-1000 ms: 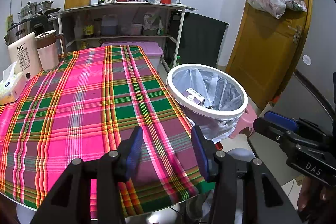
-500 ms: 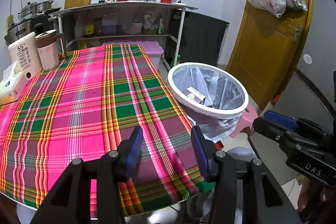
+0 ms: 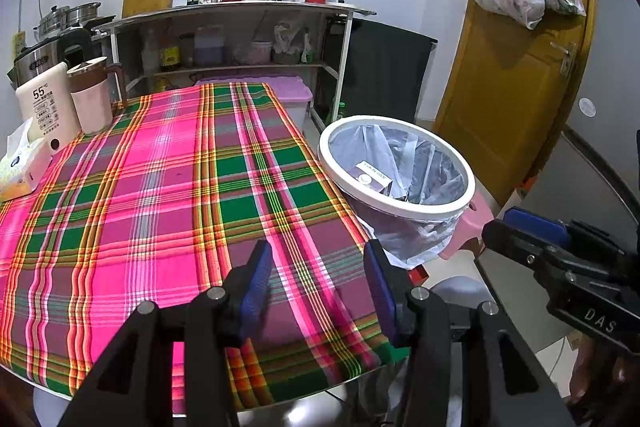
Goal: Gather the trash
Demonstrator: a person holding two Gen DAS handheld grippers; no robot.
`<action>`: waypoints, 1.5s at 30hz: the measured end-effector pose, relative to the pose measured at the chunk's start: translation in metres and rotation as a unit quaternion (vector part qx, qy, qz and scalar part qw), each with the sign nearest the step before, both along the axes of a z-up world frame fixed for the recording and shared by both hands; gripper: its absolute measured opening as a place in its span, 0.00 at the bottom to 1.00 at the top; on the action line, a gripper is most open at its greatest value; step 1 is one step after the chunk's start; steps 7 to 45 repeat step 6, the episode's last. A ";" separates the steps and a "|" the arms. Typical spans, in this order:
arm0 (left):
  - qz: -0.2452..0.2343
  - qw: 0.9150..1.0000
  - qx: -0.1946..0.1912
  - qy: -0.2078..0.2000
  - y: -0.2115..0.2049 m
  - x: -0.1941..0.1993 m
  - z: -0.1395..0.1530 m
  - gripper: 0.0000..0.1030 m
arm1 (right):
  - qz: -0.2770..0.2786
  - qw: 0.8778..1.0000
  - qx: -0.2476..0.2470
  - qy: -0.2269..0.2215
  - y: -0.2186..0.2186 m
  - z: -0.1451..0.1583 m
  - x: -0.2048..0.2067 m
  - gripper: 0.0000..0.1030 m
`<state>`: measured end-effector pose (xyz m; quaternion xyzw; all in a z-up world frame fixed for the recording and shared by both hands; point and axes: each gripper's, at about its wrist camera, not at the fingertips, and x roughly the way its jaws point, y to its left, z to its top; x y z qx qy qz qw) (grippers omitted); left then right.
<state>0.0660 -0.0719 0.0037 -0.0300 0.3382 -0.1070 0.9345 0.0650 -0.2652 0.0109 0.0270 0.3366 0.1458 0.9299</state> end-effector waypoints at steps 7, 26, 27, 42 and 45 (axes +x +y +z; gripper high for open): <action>0.000 1.000 -0.002 0.002 -0.001 0.002 0.002 0.48 | 0.000 1.000 0.000 0.000 0.000 0.000 0.000 0.39; 0.000 1.000 -0.002 0.002 -0.001 0.002 0.002 0.48 | 0.000 1.000 0.000 0.000 0.000 0.000 0.000 0.39; 0.000 1.000 -0.002 0.002 -0.001 0.002 0.002 0.48 | 0.000 1.000 0.000 0.000 0.000 0.000 0.000 0.39; 0.000 1.000 -0.002 0.002 -0.001 0.002 0.002 0.48 | 0.000 1.000 0.000 0.000 0.000 0.000 0.000 0.39; 0.000 1.000 -0.002 0.002 -0.001 0.002 0.002 0.48 | 0.000 1.000 0.000 0.000 0.000 0.000 0.000 0.39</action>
